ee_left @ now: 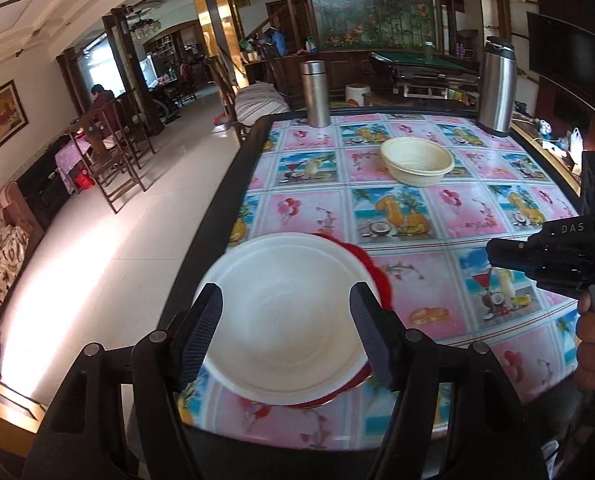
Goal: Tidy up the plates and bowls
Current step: 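Move the right gripper to the beige ribbed bowl on the table, then grasp the rim of the beige ribbed bowl with the right gripper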
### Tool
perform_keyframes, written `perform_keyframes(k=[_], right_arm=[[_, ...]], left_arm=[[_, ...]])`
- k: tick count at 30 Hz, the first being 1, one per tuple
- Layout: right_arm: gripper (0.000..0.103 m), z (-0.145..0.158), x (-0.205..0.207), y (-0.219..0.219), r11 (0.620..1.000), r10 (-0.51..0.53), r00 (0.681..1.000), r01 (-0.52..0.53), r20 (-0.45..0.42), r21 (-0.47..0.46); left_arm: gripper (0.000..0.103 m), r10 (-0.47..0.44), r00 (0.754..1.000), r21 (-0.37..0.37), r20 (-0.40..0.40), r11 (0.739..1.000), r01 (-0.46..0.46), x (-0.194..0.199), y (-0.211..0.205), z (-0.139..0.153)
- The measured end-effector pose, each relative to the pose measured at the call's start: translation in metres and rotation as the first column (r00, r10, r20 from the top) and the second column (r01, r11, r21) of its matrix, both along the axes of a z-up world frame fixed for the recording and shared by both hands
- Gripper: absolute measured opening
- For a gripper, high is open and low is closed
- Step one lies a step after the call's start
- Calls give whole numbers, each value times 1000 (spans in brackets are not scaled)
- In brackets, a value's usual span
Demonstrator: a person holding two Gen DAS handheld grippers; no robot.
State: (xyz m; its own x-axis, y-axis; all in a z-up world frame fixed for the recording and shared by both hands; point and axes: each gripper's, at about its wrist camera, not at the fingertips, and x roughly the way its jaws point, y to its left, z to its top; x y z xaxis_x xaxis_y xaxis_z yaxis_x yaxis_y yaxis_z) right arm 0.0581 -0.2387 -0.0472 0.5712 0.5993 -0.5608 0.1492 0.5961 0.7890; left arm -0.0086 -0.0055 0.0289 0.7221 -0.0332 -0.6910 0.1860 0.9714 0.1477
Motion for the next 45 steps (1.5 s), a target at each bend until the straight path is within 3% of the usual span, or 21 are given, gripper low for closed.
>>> perform_keyframes(k=[7,17,28,34,45], right_arm=[[18,-5,-19,-68,992,-123,992,123,-18,13],[23,13,-11,-136,979,-205,979,204,8,12],[31,23,76,-165,981,-192,981,192,-7,26],[34,4,133,-159,980,-201,978,201,-59,-8],[34,-36,192,-146,966,-257,959,252,-121,-57]], left_arm=[[66,-68,991,-72,-113,996,60,39,-79,-22],[66,63,987,-145,-149,986,-85,115,-135,-26],[66,171,961,-255,-219,940,-225,198,-141,-38],[66,208,953,-247,-221,933,-261,214,-136,-58],[66,181,912,-327,-368,893,-309,268,-138,-86]])
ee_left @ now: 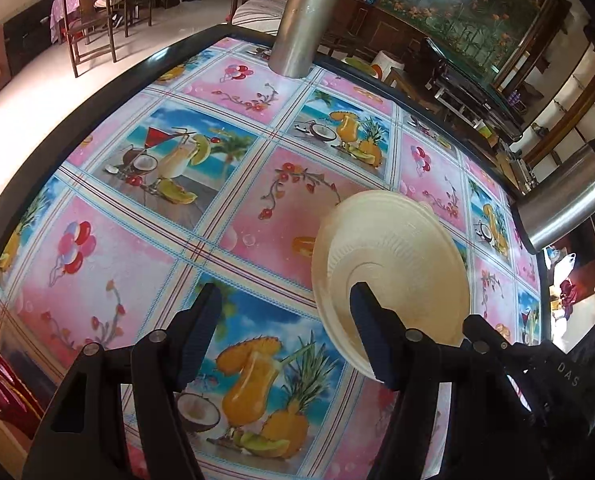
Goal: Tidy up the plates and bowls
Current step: 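Grasp the rim of the beige ribbed bowl with the right gripper, then lift the beige ribbed bowl off the table with the right gripper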
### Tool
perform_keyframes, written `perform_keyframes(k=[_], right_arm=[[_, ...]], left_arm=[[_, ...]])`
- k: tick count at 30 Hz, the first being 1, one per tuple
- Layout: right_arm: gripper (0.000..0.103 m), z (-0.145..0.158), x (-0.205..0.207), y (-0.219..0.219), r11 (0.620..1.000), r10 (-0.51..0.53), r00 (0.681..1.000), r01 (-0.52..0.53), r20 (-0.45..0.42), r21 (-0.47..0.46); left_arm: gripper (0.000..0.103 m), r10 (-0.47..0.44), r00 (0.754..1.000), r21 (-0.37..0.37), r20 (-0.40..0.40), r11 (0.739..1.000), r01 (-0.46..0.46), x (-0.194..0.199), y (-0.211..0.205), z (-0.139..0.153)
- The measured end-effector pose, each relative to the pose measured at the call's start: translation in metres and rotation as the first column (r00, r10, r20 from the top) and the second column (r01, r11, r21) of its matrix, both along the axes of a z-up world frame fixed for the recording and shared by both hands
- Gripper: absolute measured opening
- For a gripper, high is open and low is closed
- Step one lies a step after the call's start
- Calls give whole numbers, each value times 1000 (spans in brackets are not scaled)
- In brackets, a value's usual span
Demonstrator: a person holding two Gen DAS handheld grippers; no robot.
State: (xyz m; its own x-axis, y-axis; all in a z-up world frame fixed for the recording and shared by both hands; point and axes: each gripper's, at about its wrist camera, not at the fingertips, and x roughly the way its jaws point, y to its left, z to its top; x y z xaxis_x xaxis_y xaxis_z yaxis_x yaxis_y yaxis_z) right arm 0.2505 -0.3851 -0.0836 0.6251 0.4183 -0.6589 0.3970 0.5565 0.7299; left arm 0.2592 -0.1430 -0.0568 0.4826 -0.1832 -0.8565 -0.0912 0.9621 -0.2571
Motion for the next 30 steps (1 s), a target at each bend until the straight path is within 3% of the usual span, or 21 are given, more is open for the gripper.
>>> perform_keyframes(k=[10,18,22,25,30], right_arm=[[34,-6,15,-1,999,17,1000,-17,-2,-36],[34,0,21,10,997,48,999,-47,22,-56],[34,-3,26,11,996,59,998,-57,19,-68],[34,-6,26,7,997,48,999,-47,8,-65],[34,-6,25,3,997,38,999,-37,11,-61]], left_arm=[[66,-69,997,-81,-30,994,66,4,-8,-12],[66,-10,1000,-47,2,999,10,7,4,-15],[66,-4,1000,-82,27,997,6,8,7,-15],[65,-27,1000,-141,3,990,27,10,6,-20],[65,-46,999,-169,-9,985,44,10,0,-22]])
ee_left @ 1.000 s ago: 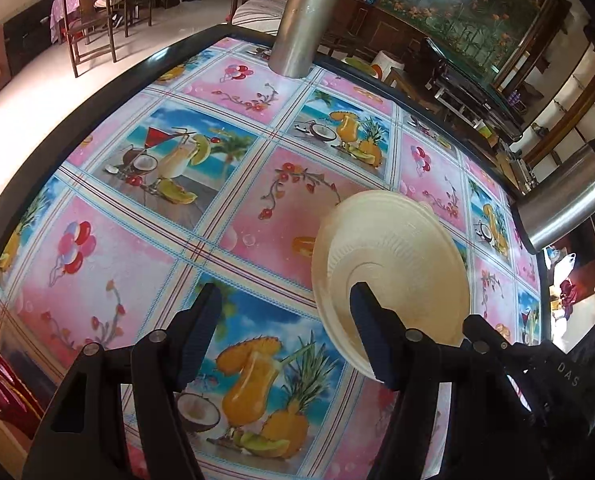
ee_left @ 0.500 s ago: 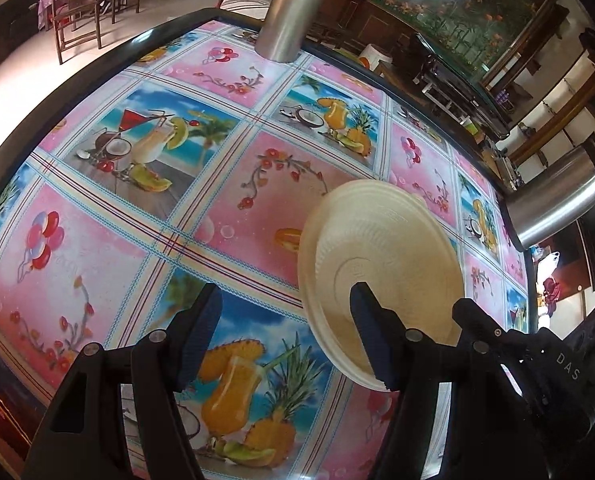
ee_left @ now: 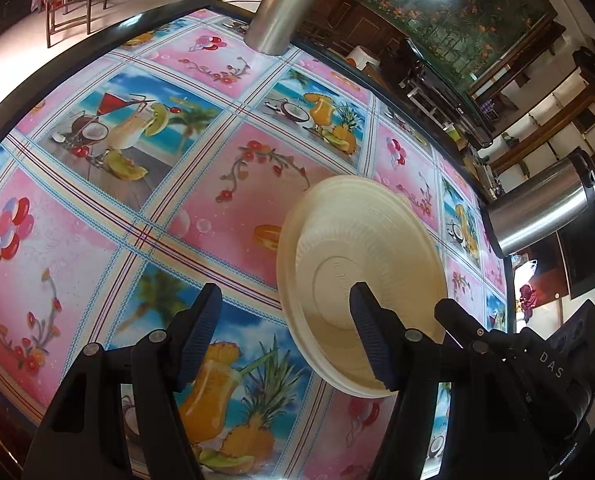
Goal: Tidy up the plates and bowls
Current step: 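Lift the beige ribbed bowl off the table with the right gripper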
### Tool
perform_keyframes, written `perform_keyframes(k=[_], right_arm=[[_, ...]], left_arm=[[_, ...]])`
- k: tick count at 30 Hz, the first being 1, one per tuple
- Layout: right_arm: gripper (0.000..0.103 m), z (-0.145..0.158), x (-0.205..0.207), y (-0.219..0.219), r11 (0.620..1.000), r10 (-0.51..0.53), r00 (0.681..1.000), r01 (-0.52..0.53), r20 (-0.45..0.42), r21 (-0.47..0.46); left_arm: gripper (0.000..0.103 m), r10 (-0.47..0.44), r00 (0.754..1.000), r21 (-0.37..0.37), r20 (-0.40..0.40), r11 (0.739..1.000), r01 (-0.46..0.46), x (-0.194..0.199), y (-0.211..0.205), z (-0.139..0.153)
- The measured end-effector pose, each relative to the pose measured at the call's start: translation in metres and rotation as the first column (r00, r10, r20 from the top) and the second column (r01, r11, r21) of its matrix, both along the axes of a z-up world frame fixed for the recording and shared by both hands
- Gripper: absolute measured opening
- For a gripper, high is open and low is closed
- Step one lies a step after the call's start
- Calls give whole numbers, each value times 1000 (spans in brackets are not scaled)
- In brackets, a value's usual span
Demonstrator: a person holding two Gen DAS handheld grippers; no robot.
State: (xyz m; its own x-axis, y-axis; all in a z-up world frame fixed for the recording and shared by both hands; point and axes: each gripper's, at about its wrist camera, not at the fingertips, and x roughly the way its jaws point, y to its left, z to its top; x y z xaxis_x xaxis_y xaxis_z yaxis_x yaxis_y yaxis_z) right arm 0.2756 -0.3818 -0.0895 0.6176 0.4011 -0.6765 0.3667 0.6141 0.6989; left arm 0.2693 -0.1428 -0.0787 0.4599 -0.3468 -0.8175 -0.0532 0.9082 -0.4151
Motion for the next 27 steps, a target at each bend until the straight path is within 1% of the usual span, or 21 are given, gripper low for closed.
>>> perform_keyframes(k=[3,6,8,9,13,14,16,20,21,22,27], right_arm=[[34,1,0,2,1000,8,1000,-8,3,-1],[34,1,0,2,1000,12,1000,-12,1,2],[34,-1,2,2,1000,15,1000,-15,-3,5],[34,-2,2,3,1000,19,1000,-19,-6,6],[34,-4,4,5,1000,25,1000,-25,-14,5],[34,-4,4,5,1000,26,1000,-26,-15,5],[34,-4,4,5,1000,25,1000,-25,-16,6],[34,-6,5,5,1000,20,1000,-20,-20,1],[34,-7,6,5,1000,20,1000,-20,-23,2],[34,-8,6,5,1000,21,999,-21,-26,1],[34,-11,8,6,1000,20,999,-20,-31,-10]], left_arm=[[65,3,1000,29,19,1000,-3,-2,-4,2],[65,-4,1000,56,20,998,3,-3,-9,1],[63,-8,1000,84,22,996,6,-3,-12,-1],[59,-8,1000,95,21,995,6,-3,-13,-2],[58,-5,1000,116,19,993,3,-3,-14,-4],[56,-2,1000,123,23,992,-1,-3,-13,-4],[49,0,1000,133,27,991,-3,-3,-13,-4],[41,-9,1000,142,23,990,5,-3,-14,-6],[36,-13,1000,143,21,990,10,-3,-15,-7],[33,-17,1000,144,21,990,14,-3,-16,-7],[31,-23,999,154,29,988,18,-4,-18,-6]])
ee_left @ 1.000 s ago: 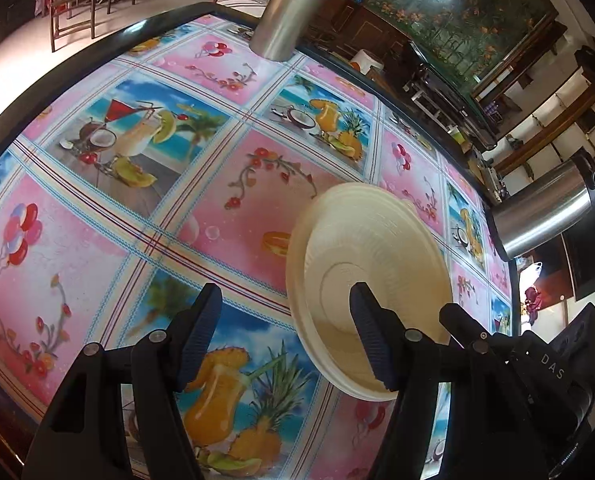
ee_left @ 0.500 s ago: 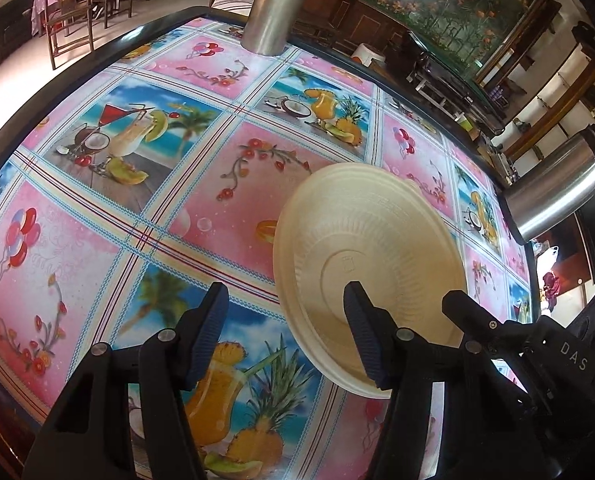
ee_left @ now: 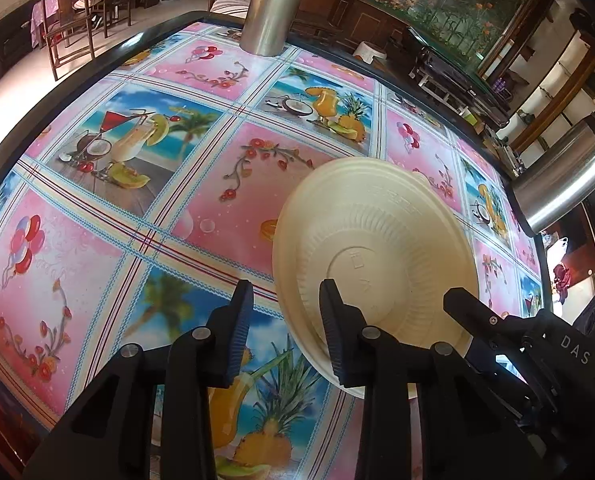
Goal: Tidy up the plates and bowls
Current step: 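Lift the beige ribbed bowl off the table with the right gripper, then carry the beige ribbed bowl toward the plate stack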
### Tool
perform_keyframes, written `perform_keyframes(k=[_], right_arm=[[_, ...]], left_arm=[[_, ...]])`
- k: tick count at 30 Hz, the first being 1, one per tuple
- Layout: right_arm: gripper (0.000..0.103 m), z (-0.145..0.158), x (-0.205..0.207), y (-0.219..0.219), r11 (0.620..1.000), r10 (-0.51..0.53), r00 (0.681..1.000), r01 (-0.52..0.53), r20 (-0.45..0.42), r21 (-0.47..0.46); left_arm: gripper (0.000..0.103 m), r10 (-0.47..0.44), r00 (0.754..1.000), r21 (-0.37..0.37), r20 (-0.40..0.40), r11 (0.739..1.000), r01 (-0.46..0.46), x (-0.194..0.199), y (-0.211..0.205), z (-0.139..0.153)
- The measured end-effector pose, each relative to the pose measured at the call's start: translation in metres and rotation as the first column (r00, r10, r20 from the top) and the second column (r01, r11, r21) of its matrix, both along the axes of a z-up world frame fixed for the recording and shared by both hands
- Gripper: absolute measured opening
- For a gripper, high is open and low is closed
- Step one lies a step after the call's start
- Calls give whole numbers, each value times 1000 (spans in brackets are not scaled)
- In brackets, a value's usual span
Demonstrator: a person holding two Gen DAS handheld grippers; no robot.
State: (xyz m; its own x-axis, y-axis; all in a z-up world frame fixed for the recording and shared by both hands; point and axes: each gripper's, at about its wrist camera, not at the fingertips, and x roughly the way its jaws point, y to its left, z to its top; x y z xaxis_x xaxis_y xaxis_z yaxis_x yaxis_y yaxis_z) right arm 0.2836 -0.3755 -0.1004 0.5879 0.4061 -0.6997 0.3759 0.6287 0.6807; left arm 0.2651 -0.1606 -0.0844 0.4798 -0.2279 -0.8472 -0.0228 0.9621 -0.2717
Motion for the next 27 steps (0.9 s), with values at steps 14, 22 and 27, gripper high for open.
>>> perform_keyframes(k=[14,22,27], right_arm=[[19,-7,5,4,999,12,1000,-13,-15,-36],[13,-6,3,4,999,6,1000,-6,-14,-47],[11,-7,1,4,999,7,1000,-8,-30,-43]], left_arm=[[16,-24,1000,-2,2,1000,24,0,-4,-2],[14,-36,999,-1,11,999,36,-2,-6,0],[14,-38,999,12,11,999,38,-7,-7,1]])
